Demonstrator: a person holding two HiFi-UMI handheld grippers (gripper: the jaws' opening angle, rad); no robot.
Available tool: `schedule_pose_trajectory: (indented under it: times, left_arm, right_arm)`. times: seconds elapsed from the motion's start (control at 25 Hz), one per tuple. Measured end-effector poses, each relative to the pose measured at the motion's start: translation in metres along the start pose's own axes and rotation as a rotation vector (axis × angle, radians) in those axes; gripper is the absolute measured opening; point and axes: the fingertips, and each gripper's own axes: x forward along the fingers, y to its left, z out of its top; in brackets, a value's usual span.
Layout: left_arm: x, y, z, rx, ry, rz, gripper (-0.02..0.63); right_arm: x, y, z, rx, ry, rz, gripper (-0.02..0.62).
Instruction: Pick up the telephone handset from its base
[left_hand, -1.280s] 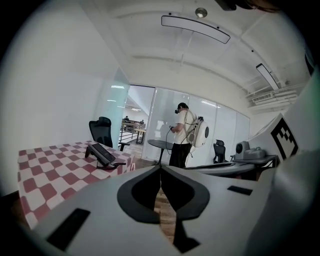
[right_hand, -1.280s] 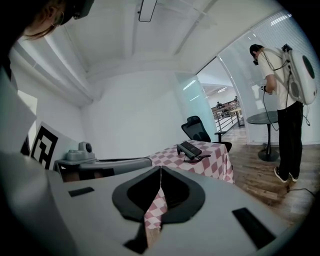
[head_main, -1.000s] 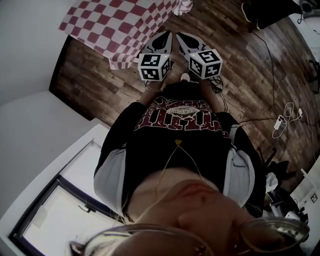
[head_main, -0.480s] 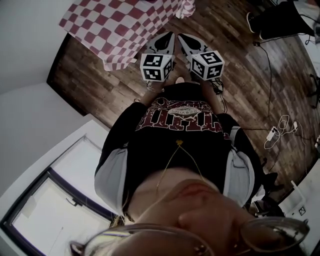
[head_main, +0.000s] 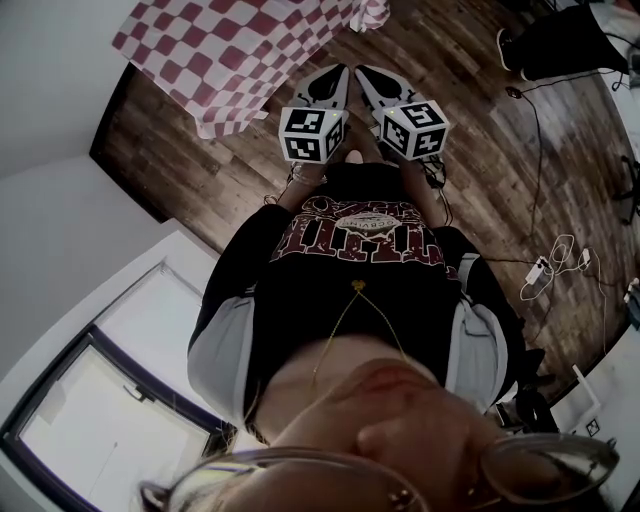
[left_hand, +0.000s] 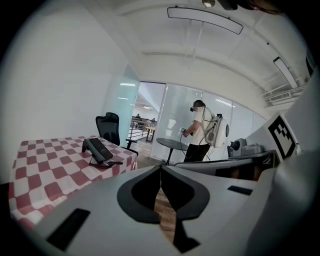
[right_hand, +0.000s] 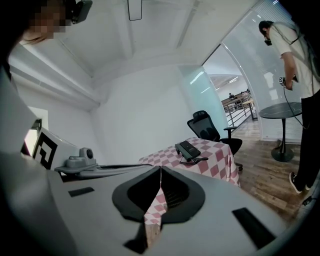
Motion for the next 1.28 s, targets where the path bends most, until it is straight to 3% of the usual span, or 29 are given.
schedule_pose_trajectory:
  times: [1.28]
  left_arm:
    - [0.093, 0.102, 0.042, -0.014, 0.006, -0.052, 0.011]
  right_arm:
    - [0.124, -0.059, 0.049, 0.019, 0.003, -0.011, 0.018]
